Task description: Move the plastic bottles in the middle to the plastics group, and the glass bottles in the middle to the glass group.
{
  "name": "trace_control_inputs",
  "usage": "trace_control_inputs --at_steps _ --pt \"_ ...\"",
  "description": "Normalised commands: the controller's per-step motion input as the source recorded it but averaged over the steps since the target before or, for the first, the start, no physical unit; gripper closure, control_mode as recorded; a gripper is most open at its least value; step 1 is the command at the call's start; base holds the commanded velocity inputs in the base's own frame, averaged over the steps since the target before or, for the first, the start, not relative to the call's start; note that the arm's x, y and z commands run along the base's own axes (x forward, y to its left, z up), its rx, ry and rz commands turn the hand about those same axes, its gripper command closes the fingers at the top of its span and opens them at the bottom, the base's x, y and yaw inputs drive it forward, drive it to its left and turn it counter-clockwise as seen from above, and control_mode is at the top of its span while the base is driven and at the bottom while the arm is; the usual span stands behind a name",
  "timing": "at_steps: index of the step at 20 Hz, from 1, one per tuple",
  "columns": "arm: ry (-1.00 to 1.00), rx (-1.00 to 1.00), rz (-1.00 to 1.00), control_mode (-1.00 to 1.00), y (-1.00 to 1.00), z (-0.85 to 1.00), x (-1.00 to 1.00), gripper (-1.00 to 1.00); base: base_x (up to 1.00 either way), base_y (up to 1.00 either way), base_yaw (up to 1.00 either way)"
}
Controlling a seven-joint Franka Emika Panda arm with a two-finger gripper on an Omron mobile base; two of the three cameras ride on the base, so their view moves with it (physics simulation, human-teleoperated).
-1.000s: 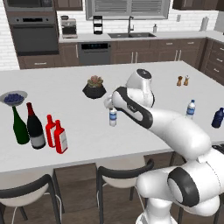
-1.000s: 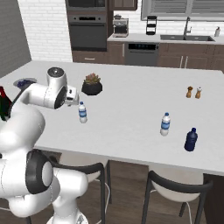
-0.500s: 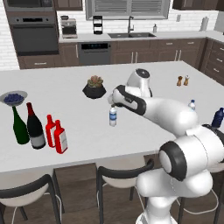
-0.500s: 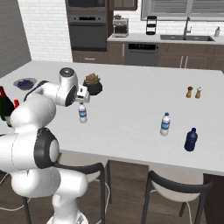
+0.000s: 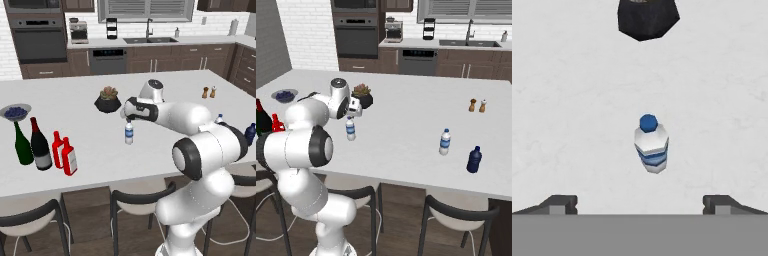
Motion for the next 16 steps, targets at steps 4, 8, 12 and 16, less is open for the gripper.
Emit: trace_control_inputs --at_steps 4,8,12,16 --pt "0.00 -0.05 0.00 -1.00 0.04 -0.43 0.16 -1.00 0.00 0.00 0.00" --pt "0.00 -0.04 0.00 -1.00 0.06 -0.37 0.18 -1.00 0.00 0.00 0.00" --pt "0.00 0.00 0.00 -1.00 0.00 -0.21 0.31 -1.00 0.00 0.00 0.00" --pt "0.00 0.00 0.00 -1.00 0.00 -0.05 0.29 -1.00 0.00 0.00 0.00"
